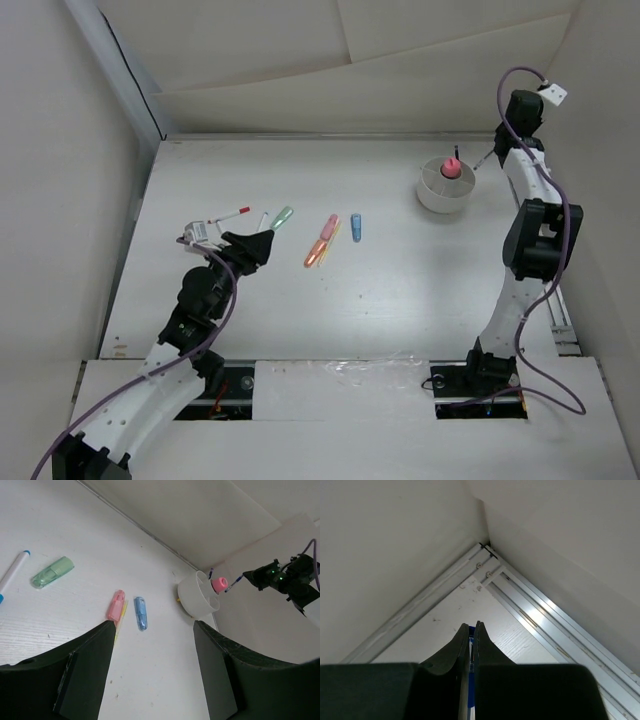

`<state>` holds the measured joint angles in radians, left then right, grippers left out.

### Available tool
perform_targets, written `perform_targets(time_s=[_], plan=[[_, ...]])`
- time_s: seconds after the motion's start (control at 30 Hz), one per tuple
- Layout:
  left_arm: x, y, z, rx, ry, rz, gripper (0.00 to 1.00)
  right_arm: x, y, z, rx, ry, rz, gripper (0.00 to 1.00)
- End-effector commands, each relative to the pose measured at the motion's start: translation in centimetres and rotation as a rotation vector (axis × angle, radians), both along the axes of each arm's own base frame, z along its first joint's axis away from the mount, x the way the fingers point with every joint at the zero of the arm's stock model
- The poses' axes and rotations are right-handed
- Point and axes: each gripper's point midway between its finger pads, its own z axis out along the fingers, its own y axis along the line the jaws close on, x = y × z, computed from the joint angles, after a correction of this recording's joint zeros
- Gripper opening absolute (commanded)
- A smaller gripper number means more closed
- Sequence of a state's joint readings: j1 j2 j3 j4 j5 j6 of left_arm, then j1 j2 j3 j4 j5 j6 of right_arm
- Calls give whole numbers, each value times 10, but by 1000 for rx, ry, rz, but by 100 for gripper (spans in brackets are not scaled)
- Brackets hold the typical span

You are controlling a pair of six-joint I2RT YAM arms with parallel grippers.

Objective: Sort the stationery into containers
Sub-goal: Place the stationery into the container

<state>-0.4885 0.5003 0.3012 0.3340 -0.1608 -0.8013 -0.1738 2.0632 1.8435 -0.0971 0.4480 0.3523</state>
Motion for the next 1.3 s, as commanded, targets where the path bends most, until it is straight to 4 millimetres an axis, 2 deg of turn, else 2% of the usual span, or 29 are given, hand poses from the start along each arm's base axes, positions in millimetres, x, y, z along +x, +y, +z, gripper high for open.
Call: perform_targets(time_s=[0.0,0.07,0.1,0.13,0.23,0.3,0.4,0.7,0.73,0.77,0.9,0.97,1.03,1.1,1.27], plan=[[2,-3,15,-15,-59,-12,60,11,4,30,-108,-40,-30,0],[3,-3,15,-14,-57,-12,60,13,14,23,-135,-10,-27,0],[3,-3,15,-14,-57,-12,60,14,12,29,-148,-28,-35,0],[3,-3,15,-14,-57,-12,60,17,24,26,-165,-20,-26,0],[5,-4,12,-9,-48,-13,60,19,41,27,-236,8,-37,0],[5,-4,12,-9,-48,-13,60,19,47,18,-284,53,-37,0],[5,-3,12,-9,-48,-3,60,20,60,25,-331,54,-55,0],[5,-2,12,0,-50,-3,60,18,72,5,-398,119,-88,0],[5,-2,12,0,-50,-3,60,16,70,4,-406,120,-103,0],[5,-2,12,0,-50,-3,60,15,68,-5,-419,146,-108,0],[5,-2,12,0,-50,-3,60,9,63,-7,-430,160,-148,0],[5,-2,12,0,-50,-3,60,8,69,-17,-434,176,-134,0],[5,-2,12,0,-50,-3,60,3,69,-16,-432,163,-137,5],[5,-2,12,0,-50,-3,60,-2,80,-24,-437,174,-121,11],[4,-6,12,-9,-48,-22,60,-15,95,-9,-435,138,-107,26]])
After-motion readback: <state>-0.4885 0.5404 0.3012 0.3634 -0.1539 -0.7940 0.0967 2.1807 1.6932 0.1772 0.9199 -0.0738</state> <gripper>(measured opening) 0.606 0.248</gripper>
